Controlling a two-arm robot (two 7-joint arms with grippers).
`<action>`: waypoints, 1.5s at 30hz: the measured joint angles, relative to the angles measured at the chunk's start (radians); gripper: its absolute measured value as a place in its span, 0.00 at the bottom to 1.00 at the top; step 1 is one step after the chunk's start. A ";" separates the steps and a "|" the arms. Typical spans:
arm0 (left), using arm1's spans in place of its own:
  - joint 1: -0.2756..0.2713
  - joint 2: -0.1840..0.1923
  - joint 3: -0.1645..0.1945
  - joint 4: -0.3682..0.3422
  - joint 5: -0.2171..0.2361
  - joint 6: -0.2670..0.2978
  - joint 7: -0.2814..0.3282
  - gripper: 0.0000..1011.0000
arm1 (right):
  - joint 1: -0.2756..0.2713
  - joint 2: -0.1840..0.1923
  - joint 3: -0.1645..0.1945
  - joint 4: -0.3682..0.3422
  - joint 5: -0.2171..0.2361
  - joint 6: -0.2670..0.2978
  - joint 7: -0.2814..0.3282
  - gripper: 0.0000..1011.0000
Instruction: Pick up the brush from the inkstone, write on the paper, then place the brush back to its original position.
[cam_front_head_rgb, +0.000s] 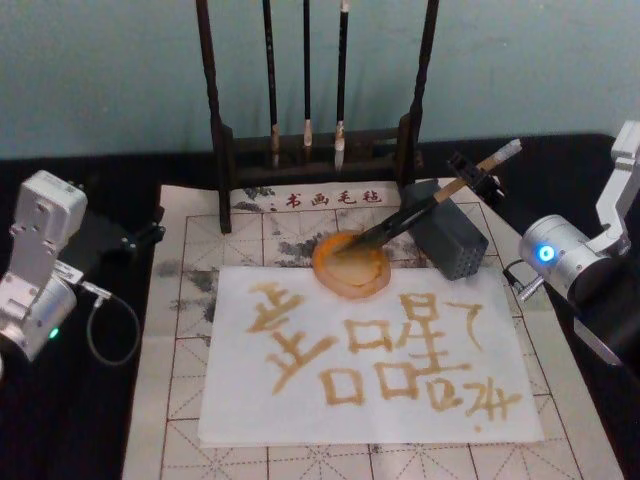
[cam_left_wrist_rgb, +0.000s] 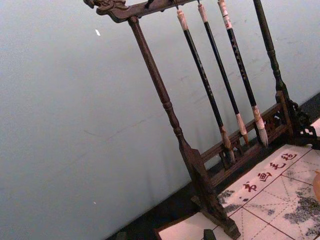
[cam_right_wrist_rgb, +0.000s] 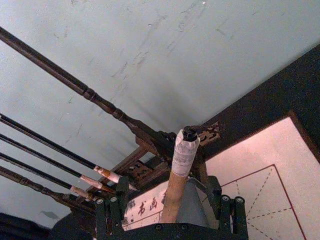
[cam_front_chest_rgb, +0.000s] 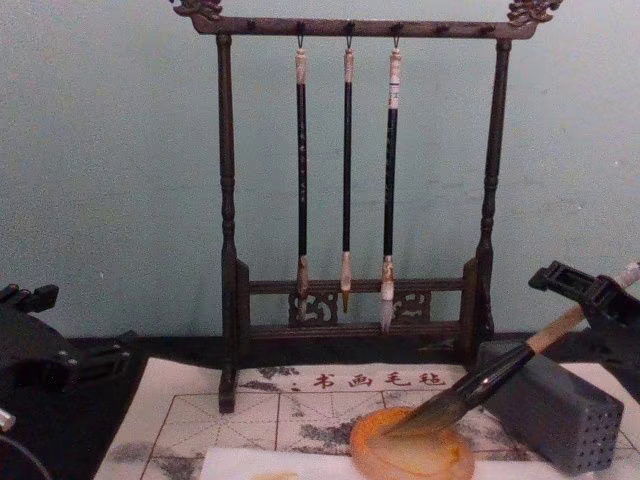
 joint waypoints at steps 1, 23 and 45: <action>0.000 0.000 0.000 0.000 0.000 0.000 0.000 0.99 | 0.000 0.000 0.001 0.000 0.000 0.000 0.000 0.99; 0.000 0.000 0.000 0.000 0.000 0.000 0.000 0.99 | -0.002 -0.001 0.004 -0.002 -0.001 0.005 0.005 0.58; 0.000 0.000 0.000 0.000 0.000 0.000 0.000 0.99 | -0.002 -0.001 0.005 -0.002 -0.001 0.006 0.006 0.18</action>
